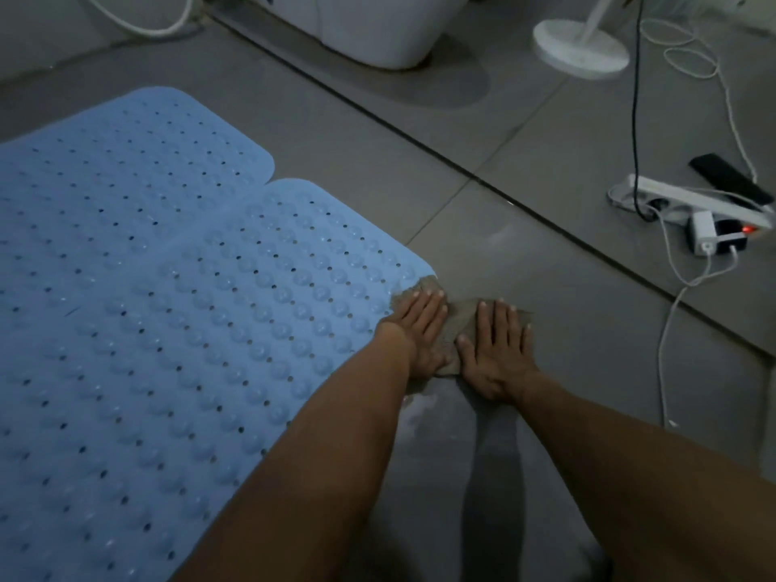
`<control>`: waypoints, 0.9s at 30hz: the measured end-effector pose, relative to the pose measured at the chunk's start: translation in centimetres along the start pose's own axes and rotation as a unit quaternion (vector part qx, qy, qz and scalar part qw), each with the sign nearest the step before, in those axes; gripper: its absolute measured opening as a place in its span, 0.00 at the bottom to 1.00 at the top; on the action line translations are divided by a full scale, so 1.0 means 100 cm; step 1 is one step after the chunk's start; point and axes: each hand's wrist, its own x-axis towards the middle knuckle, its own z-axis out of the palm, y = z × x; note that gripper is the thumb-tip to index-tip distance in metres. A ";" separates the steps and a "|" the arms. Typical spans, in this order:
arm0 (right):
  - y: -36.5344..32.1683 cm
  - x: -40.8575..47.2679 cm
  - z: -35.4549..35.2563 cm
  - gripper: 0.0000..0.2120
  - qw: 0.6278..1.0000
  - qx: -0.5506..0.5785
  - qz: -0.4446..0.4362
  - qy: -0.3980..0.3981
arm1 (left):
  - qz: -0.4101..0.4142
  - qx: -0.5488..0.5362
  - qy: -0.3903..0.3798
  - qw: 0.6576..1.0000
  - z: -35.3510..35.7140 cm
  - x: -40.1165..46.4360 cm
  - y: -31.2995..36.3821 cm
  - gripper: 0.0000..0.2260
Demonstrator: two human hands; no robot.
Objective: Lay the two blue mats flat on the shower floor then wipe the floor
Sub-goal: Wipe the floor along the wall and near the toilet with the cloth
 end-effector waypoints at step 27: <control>-0.118 0.142 -0.230 0.11 0.897 -0.106 -0.004 -0.428 | -0.156 -0.615 0.070 0.770 -0.067 0.003 -0.092 0.10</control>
